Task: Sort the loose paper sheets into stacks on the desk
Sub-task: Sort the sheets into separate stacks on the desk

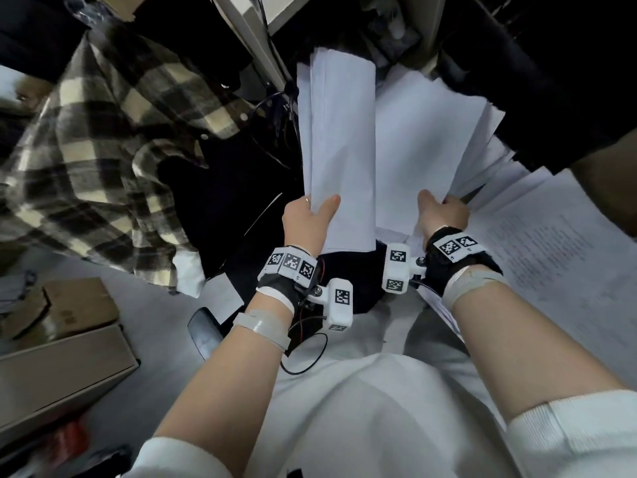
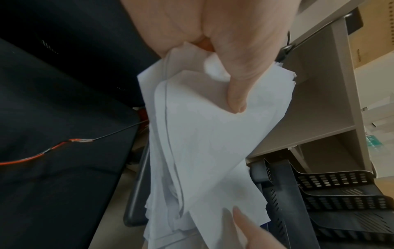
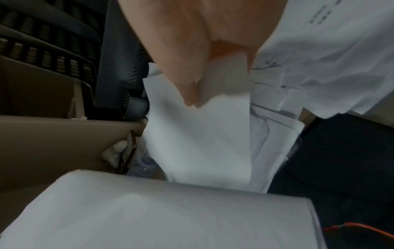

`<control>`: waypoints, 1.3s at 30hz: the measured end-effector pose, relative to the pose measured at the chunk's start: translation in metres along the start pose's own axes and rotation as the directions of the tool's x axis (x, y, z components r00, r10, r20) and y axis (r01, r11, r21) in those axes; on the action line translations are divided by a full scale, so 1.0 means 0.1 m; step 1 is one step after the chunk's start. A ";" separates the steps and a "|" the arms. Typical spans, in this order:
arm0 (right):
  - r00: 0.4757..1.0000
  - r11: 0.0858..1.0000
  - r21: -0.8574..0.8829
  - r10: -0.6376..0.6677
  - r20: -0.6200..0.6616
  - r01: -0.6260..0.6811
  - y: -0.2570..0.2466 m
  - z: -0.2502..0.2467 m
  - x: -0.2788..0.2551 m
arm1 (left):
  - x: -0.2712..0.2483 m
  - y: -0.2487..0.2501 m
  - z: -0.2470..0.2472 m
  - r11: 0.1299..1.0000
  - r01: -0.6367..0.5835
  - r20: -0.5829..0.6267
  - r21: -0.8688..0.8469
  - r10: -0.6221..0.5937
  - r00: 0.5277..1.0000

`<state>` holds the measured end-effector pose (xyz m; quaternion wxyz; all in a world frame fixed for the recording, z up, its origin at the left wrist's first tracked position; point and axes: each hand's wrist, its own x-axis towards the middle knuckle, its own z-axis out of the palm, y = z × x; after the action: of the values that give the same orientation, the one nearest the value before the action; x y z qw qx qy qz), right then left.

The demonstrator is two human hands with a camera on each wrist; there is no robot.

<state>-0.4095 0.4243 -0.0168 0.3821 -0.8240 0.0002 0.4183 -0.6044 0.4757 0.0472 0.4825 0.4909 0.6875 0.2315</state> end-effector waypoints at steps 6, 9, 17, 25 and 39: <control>0.990 0.993 0.022 -0.115 0.087 0.114 -0.12 -0.11 -0.12 | 0.04 0.05 0.16 0.999 0.008 0.030 0.038 -0.009 1.000; 0.981 0.992 0.008 -0.129 0.144 0.129 -0.12 -0.22 -0.17 | 0.06 0.05 0.26 0.998 0.027 0.017 0.056 -0.028 0.999; 0.983 0.957 -0.287 0.008 0.185 0.046 0.12 -0.14 0.03 | 0.12 -0.05 0.15 0.993 0.039 -0.074 0.107 -0.031 0.997; 0.999 0.941 -0.337 0.027 0.021 -0.018 0.18 -0.04 0.20 | 0.21 -0.28 0.27 0.966 0.086 -0.040 0.244 -0.079 0.996; 0.875 0.862 -0.157 -0.462 0.144 0.481 -0.02 0.12 0.26 | 0.43 -0.23 0.57 0.915 0.076 0.061 0.396 -0.108 0.992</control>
<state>-0.4003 0.4413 -0.0374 0.3930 -0.8089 -0.2604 0.3514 -0.5663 0.4962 -0.0147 0.4124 0.5537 0.7220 0.0459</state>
